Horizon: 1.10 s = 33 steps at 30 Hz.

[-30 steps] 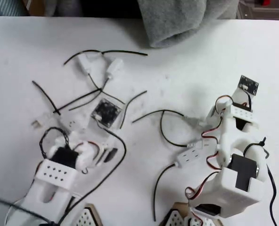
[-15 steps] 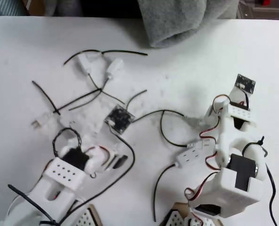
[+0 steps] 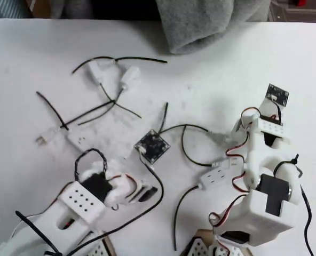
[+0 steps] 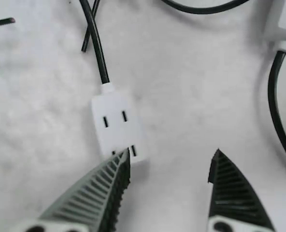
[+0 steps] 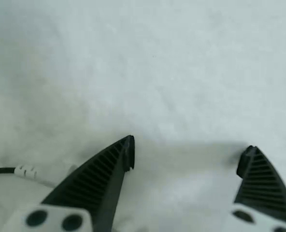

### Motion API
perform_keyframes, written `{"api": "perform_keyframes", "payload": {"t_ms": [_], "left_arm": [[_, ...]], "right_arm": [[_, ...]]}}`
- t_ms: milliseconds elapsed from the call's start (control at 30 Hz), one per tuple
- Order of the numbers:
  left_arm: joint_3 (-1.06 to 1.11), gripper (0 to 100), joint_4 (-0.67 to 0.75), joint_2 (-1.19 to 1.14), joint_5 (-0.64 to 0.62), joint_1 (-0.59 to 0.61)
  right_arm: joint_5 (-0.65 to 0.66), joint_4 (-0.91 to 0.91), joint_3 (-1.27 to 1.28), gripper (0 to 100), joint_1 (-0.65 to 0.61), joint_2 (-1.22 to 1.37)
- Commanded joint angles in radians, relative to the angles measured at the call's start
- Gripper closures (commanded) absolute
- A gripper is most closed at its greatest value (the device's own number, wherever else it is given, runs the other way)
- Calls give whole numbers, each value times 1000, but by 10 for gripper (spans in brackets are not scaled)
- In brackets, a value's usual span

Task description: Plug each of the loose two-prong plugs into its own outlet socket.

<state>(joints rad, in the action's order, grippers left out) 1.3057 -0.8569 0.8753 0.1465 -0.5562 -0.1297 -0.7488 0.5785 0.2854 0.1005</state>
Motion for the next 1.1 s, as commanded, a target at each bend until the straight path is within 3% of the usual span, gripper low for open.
{"api": "perform_keyframes", "payload": {"t_ms": [0,167,367,500,633,767,933,1067], "left_arm": [[-95,736,-55,4,-12,41],[-270,736,-230,4,-11,239],[-476,734,-298,-5,5,694],[-542,735,-307,-8,230,855],[-597,734,-276,-99,361,1007],[-727,736,-255,-309,539,1090],[-930,736,-255,-602,807,1122],[-1082,736,-253,-805,950,1129]], "right_arm": [[14,12,-5,657,-7,-42],[14,12,-5,657,-7,-42],[14,12,-5,657,-7,-42],[14,12,-5,657,-7,-42],[14,12,-5,657,-7,-42],[15,12,-5,657,-7,-42],[15,12,-5,657,-5,-42],[15,12,-5,657,-4,-42]]}}
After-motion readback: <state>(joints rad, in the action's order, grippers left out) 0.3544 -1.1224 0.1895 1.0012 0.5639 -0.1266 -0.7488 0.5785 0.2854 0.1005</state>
